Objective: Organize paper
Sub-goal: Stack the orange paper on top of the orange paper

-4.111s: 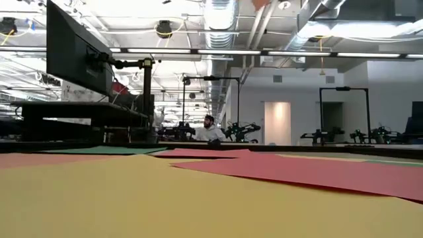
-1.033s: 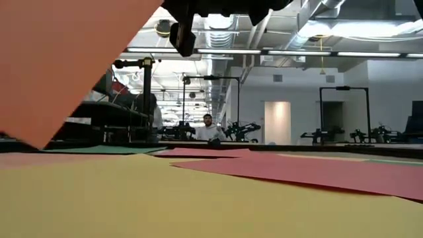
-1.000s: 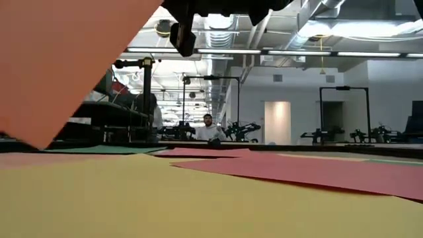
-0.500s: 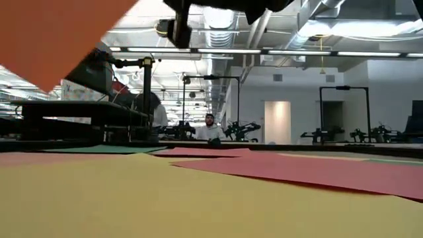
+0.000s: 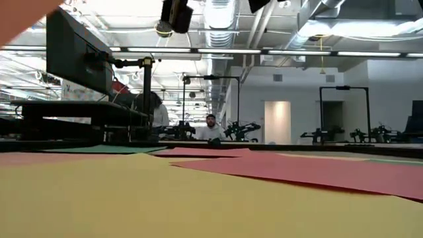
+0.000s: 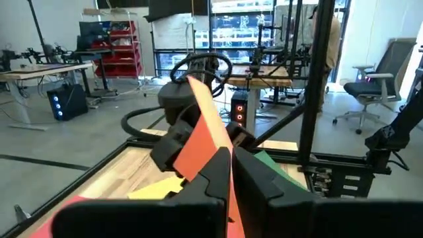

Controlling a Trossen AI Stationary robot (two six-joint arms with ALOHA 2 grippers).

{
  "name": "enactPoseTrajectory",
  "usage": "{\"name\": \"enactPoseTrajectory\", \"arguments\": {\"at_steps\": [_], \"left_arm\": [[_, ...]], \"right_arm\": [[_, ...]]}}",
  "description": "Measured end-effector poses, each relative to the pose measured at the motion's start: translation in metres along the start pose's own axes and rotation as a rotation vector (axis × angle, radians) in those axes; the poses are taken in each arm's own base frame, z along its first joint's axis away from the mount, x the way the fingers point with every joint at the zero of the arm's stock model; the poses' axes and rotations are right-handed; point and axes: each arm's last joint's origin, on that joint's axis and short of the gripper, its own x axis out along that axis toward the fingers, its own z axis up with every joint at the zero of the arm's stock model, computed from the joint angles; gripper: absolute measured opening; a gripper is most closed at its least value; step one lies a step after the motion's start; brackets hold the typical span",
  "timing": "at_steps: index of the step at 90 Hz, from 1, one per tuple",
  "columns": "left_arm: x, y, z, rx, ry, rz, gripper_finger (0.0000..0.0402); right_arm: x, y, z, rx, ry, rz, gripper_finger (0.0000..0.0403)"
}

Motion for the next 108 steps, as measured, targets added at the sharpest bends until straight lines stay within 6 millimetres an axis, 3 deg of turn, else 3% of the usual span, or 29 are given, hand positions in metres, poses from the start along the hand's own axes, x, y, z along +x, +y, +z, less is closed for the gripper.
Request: {"name": "enactPoseTrajectory", "arguments": {"at_steps": [21, 55, 83, 108], "left_arm": [[0.000, 0.001, 0.008, 0.038, 0.000, 0.000, 0.0000], [0.001, 0.004, 0.013, 0.115, 0.000, 0.004, 0.0000], [0.017, 0.020, 0.022, 0.104, 0.001, 0.082, 0.0000], [0.028, 0.026, 0.024, 0.100, 0.002, 0.137, 0.0000]], "right_arm": [[0.007, 0.010, -0.010, -0.001, 0.032, 0.027, 0.0000], [0.007, 0.010, -0.008, -0.008, -0.001, 0.017, 0.0000], [0.007, 0.006, -0.013, 0.004, 0.041, -0.033, 0.0000], [0.007, 0.009, -0.006, -0.027, -0.043, -0.025, 0.0000]]}}
